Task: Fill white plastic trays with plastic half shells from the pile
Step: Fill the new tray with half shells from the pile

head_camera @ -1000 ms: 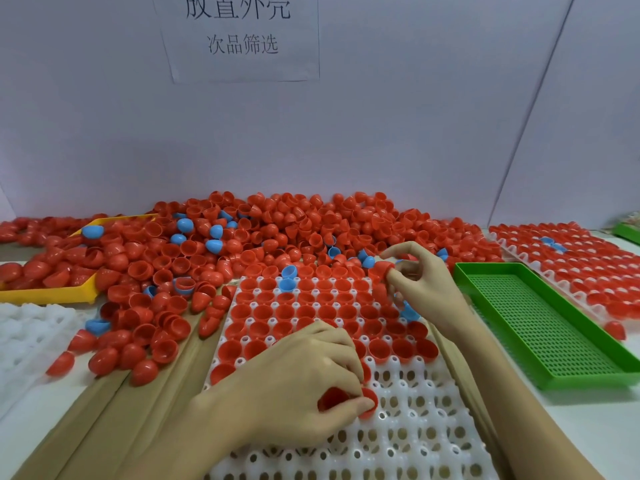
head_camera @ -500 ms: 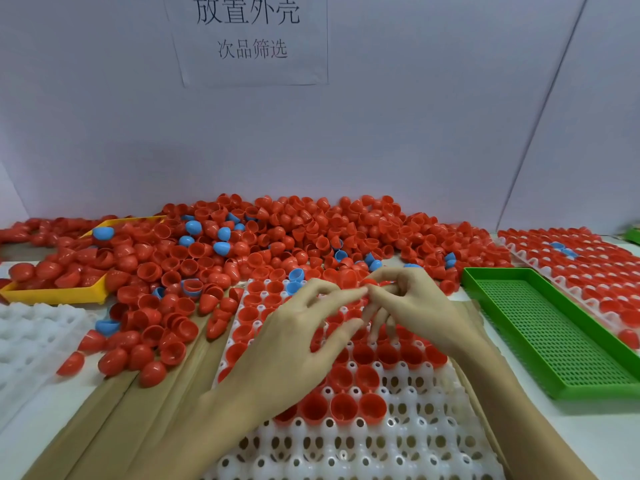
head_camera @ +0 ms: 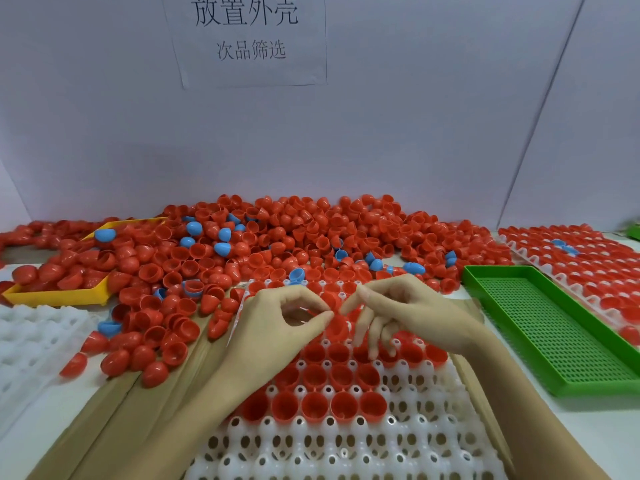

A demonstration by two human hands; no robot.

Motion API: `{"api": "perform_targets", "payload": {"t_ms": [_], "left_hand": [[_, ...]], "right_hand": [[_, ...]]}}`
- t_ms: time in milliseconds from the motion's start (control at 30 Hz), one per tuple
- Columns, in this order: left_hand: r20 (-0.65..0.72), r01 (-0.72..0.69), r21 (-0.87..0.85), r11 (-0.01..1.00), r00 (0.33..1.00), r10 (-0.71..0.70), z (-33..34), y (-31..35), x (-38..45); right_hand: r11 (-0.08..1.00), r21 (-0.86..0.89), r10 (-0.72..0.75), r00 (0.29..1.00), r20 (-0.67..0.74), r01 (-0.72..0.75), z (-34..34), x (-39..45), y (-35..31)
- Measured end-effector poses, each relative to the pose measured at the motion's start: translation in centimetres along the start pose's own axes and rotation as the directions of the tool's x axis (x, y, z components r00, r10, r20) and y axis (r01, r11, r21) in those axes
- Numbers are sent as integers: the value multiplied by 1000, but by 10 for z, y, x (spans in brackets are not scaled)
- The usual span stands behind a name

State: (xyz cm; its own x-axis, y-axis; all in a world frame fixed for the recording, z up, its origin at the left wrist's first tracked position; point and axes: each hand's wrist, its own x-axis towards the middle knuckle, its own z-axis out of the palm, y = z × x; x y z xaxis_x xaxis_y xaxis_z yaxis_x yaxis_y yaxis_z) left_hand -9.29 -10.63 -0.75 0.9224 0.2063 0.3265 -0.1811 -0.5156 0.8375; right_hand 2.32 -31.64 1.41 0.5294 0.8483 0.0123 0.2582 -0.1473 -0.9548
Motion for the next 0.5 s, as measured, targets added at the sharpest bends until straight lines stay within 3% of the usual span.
{"api": "perform_targets", "payload": {"t_ms": [100,233,400,500], "left_hand": [[47,-50,35,998,998,48,3,3,-4],[208,-54,-37,998,976,61,15,16,-14],[281,-290,281,915,936,210,41,20,-31],[304,-343,300,890,919,252,49,22,-35]], "right_hand": [[998,54,-7,974,-225,20,-13,0,9],[997,57,-16,888,-460,47,-25,3,22],[997,68,-1,827,-562,47,-28,4,29],[996,75,-4,825,-565,56,-28,5,30]]}}
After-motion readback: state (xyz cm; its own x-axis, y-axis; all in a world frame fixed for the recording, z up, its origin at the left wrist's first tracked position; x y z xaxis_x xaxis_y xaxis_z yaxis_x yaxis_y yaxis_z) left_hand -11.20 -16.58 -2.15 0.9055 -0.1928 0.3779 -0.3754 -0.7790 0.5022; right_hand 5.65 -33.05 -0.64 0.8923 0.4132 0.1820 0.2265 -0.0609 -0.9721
